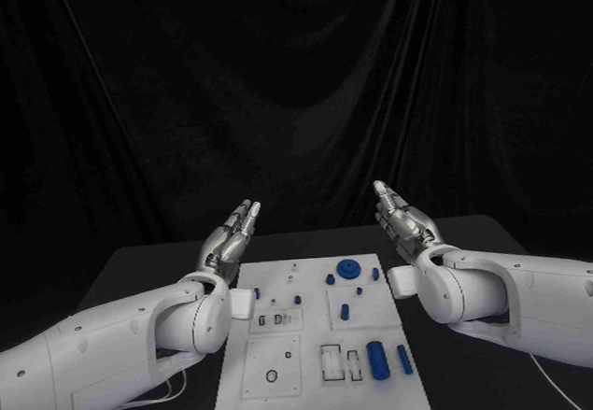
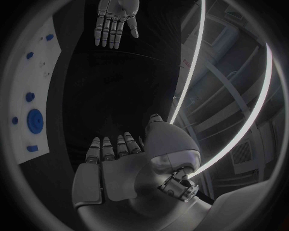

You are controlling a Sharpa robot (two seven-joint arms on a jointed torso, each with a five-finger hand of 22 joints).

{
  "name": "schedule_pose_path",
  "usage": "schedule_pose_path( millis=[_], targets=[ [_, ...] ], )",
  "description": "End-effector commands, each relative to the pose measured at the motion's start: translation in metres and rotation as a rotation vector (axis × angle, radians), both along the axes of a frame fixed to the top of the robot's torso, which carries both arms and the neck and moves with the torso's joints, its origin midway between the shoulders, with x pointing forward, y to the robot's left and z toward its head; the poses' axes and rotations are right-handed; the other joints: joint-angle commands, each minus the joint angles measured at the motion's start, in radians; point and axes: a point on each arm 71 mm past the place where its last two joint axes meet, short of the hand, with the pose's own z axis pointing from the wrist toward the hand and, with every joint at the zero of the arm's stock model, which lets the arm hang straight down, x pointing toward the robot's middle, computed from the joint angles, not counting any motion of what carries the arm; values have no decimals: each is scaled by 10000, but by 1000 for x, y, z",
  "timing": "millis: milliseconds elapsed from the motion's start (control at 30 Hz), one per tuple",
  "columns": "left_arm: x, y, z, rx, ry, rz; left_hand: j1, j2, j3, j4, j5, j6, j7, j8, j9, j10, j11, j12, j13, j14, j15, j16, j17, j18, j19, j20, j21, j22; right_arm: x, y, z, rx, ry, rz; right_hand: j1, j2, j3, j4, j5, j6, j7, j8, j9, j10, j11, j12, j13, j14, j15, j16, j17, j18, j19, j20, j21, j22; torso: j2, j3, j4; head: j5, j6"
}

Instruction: Assemble the parts on the task board

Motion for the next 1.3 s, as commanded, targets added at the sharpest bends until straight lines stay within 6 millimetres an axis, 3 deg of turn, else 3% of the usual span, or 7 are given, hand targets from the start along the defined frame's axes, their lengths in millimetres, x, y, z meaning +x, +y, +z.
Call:
schedule_pose_path(
  millis=[33,567,600,833,933,1067,1300],
  targets=[
    [1,-9,8,-1774,-235,-1595,372,55,-76,125,70,102,-37,51,20,-7,-78,-65,-15,13,-628,-66,-13,210,-2,120,-58,-9,1,3,1,1138,335,420,128,-1,-59,13,4,63,34,54,10,60,63,39,19,-3,-1863,-37,-15,40,-4,-657,-37,-17,1,0,-2,0,-1],
    [5,-8,16,-3506,-333,-3411,647,42,-105,122,188,330,17,85,48,-7,20,-65,-15,13,-446,-66,-13,148,-2,184,-58,-9,1,3,1,1145,338,424,267,-4,-80,16,-9,244,380,86,37,95,683,200,59,-3,-1094,-37,-15,31,-4,0,-37,-17,1,0,-2,0,-1],
    [7,9,14,-3613,-424,-3344,725,37,-113,127,272,413,50,98,58,-7,51,-65,-15,13,-346,-66,-13,69,-2,199,-58,-9,6,0,-3,1712,774,1327,281,-10,-79,15,-9,267,413,91,39,106,750,230,65,-3,-1012,-37,-15,38,-4,100,-37,-17,-16,1,-1,50,-453],
    [7,21,15,-3325,-597,-3308,1131,-7,-134,118,658,792,120,162,97,-7,143,-65,-15,13,-128,-66,-13,-109,-2,250,-58,-9,7,-2,-4,1904,912,1852,524,-248,-35,-16,-113,1205,1061,307,145,553,1759,705,163,153,1028,73,51,-32,171,2007,102,81,-20,-1,11,30,-708],
    [4,27,16,-3038,-836,-3559,1654,25,-19,120,1488,928,271,180,108,-7,316,-65,-15,13,-35,-66,-13,-11,-2,455,-58,-9,7,-5,-2,1617,708,2196,864,-461,52,-122,-120,2210,1669,512,283,1333,2648,1251,279,1601,2239,844,373,-57,1622,3143,972,550,-21,1,1,44,-920],
    [0,34,19,-2511,-1269,-3875,3191,-198,385,20,3147,1574,621,389,183,430,669,189,132,13,194,-66,-13,176,-2,849,-58,-9,8,-10,7,729,61,2853,1636,-686,217,-707,-1,3520,2020,953,465,2819,3504,2371,469,4733,2633,2200,762,-301,5424,3214,2811,1325,-17,2,0,75,-1150],
    [-12,45,25,-1889,-1861,-4050,4684,-811,1027,-430,5189,2307,947,667,262,1047,1164,1100,315,294,557,272,143,261,137,1392,54,70,15,-18,48,-2688,-1477,4515,3575,-1116,427,-1736,375,3947,2093,1219,466,4511,3641,3802,605,8540,2003,3017,1091,117,8561,3052,3499,1300,15,-13,12,204,-1896]
  ],
)
